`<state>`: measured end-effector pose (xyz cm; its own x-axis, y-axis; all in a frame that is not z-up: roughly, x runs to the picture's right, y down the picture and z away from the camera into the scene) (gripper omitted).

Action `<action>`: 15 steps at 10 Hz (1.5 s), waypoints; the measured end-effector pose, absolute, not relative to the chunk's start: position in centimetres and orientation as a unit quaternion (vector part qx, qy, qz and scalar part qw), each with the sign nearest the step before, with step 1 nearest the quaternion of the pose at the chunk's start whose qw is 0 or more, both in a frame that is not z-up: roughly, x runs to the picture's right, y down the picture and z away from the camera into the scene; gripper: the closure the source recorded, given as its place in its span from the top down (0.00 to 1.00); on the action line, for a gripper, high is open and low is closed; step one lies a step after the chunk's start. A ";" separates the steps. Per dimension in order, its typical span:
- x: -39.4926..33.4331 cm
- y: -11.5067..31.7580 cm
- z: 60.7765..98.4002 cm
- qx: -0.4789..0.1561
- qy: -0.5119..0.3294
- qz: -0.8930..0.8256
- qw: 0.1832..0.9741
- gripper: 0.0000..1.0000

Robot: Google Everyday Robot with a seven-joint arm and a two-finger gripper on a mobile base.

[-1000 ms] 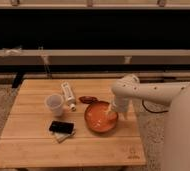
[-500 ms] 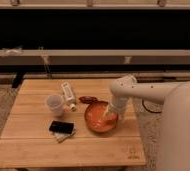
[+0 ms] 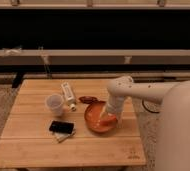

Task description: Push the ceramic bowl across the table

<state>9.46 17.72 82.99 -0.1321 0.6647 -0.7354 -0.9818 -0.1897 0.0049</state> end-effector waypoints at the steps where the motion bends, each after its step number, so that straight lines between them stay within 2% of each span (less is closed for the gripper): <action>1: 8.9 17.6 82.8 -0.311 0.251 0.706 0.585 0.70; 15: 0.5 16.5 82.9 -0.342 0.195 0.675 0.624 0.70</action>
<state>0.50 16.47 82.88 0.0137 0.7093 -0.7047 -0.9756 -0.1449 -0.1647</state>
